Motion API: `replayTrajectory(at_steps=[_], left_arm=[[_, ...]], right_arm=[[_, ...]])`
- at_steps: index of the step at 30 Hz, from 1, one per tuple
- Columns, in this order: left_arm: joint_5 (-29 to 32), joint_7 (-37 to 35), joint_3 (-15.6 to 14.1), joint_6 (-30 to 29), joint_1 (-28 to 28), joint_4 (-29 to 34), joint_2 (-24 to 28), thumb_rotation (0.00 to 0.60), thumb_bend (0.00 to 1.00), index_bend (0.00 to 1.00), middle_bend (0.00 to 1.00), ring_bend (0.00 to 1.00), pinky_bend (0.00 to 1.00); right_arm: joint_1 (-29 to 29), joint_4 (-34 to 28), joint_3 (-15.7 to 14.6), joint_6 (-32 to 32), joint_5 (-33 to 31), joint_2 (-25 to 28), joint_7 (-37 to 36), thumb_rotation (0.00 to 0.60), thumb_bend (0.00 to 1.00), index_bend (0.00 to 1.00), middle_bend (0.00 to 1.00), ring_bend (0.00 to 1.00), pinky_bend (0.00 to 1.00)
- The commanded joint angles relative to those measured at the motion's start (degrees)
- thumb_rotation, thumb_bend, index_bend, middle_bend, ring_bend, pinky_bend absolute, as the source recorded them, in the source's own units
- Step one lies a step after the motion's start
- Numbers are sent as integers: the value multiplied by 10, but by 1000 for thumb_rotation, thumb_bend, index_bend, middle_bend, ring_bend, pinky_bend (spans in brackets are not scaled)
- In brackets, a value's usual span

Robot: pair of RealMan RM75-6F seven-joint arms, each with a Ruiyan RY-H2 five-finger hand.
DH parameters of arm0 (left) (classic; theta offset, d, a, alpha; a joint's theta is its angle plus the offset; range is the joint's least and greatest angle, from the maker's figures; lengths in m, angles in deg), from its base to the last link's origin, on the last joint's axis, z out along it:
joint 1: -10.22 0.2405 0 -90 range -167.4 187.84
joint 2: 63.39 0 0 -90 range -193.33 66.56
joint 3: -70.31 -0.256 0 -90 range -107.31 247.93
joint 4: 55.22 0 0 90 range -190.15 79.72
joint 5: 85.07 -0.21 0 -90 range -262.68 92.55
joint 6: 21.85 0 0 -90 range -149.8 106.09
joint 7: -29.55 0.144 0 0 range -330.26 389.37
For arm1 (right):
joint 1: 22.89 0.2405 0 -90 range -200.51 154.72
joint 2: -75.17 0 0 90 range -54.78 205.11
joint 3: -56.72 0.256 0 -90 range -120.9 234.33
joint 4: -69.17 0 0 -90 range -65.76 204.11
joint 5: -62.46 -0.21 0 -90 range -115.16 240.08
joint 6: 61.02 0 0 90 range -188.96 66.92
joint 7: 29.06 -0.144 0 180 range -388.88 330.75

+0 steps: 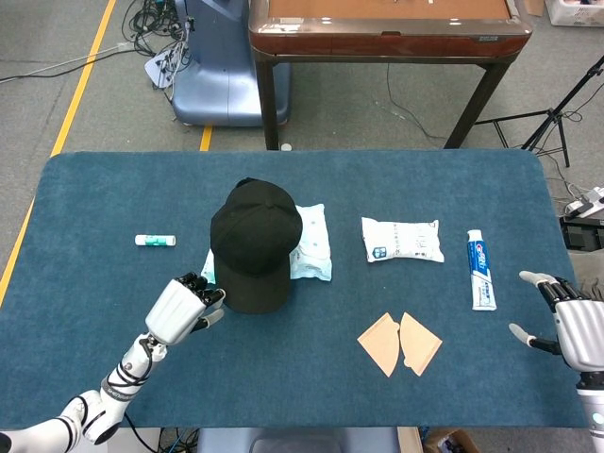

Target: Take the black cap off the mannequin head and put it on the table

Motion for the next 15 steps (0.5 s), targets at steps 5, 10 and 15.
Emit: replayTrajectory(at_steps=[5, 10, 15], left_arm=[[9, -13, 2, -7, -9, -17, -20, 600, 7, 674, 944, 682, 686], [16, -34, 6, -20, -13, -26, -34, 600, 6, 672, 942, 681, 687], [20, -48, 10, -40, -16, -42, -50, 600, 6, 668, 941, 679, 688]], right_arm=[[0, 0, 0, 0, 0, 0, -1, 600, 138, 258, 315, 283, 524], [0, 1, 0, 2, 0, 1, -2, 600, 138, 259, 315, 283, 524], [0, 1, 0, 2, 0, 1, -4, 600, 137, 258, 315, 283, 525]])
